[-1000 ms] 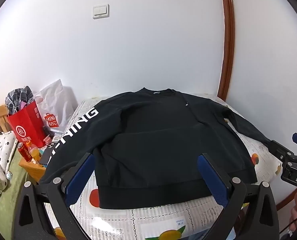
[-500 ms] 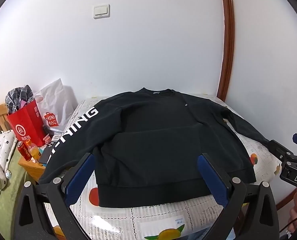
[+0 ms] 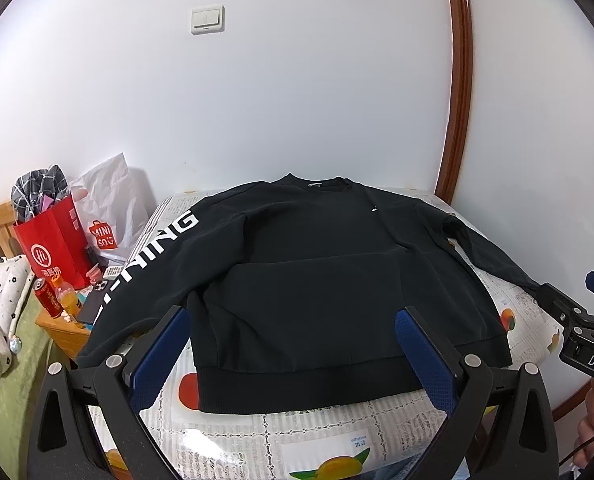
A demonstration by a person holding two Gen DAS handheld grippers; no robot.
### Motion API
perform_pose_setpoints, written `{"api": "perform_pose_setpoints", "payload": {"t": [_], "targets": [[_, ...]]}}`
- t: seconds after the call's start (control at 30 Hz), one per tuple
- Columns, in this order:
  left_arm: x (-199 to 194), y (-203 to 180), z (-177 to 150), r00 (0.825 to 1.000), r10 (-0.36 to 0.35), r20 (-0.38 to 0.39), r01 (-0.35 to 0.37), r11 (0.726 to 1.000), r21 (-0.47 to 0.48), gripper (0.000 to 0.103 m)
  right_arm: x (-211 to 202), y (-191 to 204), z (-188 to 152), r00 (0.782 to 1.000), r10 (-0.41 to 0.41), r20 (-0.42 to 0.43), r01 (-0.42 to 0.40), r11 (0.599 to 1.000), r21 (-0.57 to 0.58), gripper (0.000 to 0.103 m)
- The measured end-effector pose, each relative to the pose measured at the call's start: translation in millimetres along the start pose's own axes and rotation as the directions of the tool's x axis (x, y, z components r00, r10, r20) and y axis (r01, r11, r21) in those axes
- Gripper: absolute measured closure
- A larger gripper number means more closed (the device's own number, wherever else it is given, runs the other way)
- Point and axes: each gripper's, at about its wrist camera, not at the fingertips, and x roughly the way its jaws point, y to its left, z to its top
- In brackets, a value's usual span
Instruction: Fold small clothes
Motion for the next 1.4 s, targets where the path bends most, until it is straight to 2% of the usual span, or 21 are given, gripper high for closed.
{"api": "perform_pose_setpoints", "payload": {"t": [1.4], "targets": [[0.4, 2.6, -1.3, 1.000, -0.005, -0.005, 0.005, 1.000, -0.016, 0.000, -2.5, -1.7, -2.7, 1.000, -0.005, 0.009, 0.005, 1.000, 0.004, 0.001]]}}
